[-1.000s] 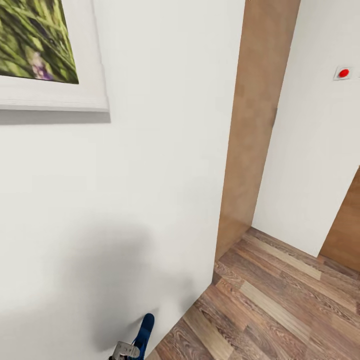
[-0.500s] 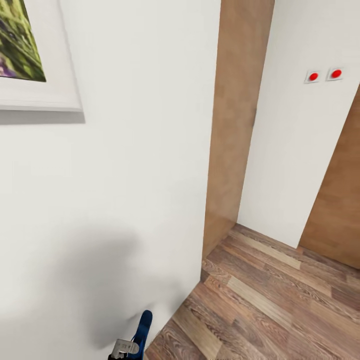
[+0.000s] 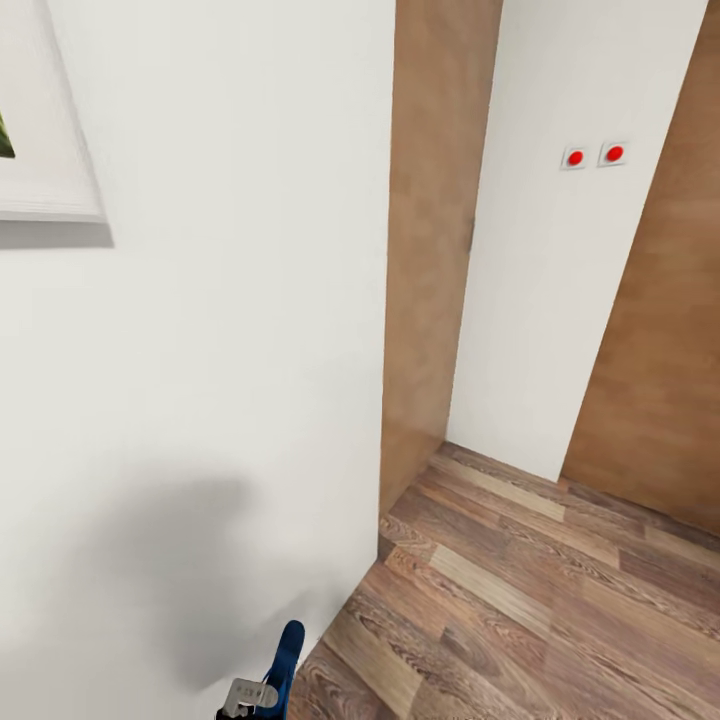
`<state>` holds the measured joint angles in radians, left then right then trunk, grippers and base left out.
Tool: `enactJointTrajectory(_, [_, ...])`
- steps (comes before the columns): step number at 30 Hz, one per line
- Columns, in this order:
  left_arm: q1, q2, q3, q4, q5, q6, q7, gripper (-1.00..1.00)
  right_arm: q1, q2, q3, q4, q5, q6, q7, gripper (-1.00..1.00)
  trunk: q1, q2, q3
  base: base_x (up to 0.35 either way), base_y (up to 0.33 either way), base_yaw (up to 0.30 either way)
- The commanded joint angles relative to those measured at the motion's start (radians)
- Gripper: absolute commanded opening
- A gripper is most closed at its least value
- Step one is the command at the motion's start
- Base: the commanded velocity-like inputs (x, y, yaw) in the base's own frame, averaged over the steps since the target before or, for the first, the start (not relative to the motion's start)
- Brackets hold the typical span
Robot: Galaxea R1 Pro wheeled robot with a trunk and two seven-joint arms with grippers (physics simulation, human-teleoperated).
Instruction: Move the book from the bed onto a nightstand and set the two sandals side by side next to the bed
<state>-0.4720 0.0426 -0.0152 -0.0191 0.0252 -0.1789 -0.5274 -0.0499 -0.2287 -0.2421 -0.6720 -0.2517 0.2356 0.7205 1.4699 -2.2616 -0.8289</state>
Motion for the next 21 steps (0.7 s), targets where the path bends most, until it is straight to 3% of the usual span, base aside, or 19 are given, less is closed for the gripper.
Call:
enactJointTrajectory(1, [0.0, 0.0, -0.002, 0.001, 0.002, -0.004, -0.003, -1.0, -0.001, 0.0, -0.002, 0.0, -0.009, 0.01, 0.003, 1.0, 0.0, 0.0, -0.001, 0.0, 0.0, -0.202])
enactJointTrajectory(21, [0.0, 0.0, -0.002, 0.001, 0.002, -0.004, -0.005, -1.0, -0.001, 0.0, -0.003, 0.0, -0.009, 0.01, 0.004, 1.0, 0.0, 0.0, -0.001, 0.0, 0.0, -0.202])
